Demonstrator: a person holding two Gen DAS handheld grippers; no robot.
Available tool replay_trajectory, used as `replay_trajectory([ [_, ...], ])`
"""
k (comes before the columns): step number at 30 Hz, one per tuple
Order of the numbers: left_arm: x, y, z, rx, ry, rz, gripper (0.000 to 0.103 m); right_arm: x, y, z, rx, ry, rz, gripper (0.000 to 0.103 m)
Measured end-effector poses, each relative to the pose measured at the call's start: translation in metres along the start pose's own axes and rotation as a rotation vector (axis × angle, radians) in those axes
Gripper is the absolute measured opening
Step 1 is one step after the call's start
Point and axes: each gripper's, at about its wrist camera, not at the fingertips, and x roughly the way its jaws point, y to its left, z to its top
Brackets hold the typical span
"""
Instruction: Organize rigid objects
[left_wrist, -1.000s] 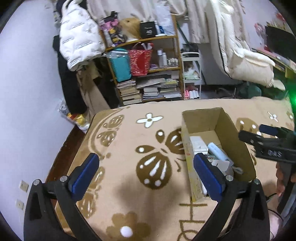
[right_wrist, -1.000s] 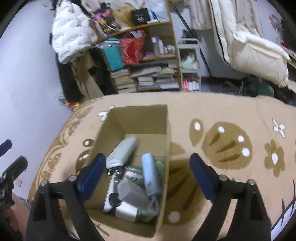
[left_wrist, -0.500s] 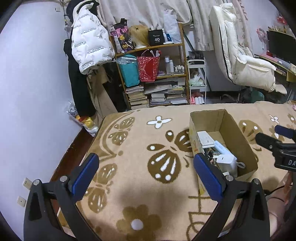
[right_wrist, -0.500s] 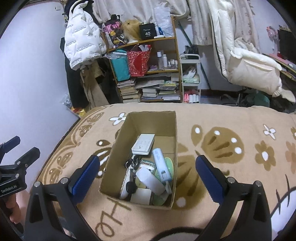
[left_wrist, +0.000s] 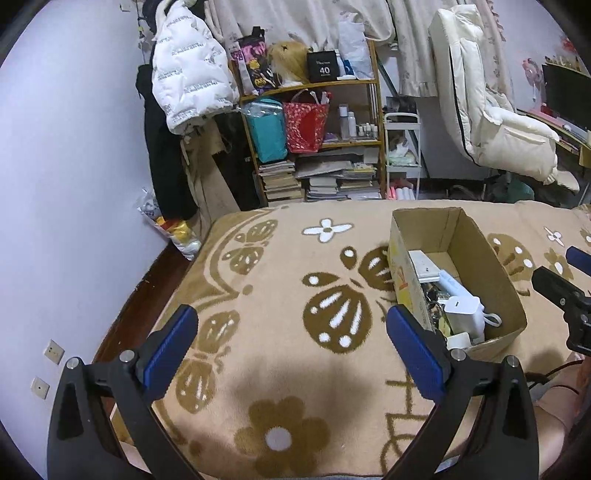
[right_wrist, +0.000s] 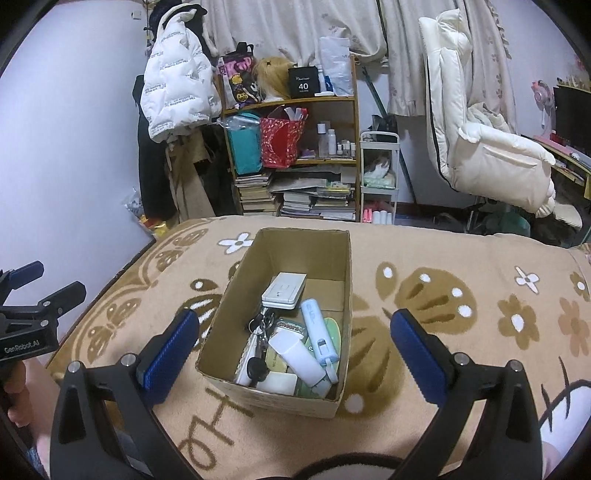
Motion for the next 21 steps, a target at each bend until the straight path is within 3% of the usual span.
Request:
replay_trajectory([
  [21, 0.0028, -0.002, -0.0058, 0.0, 0.008, 0.002, 0.101, 0.0019, -0.0027, -0.0007, 0.007, 0.009, -0.001, 0.103],
])
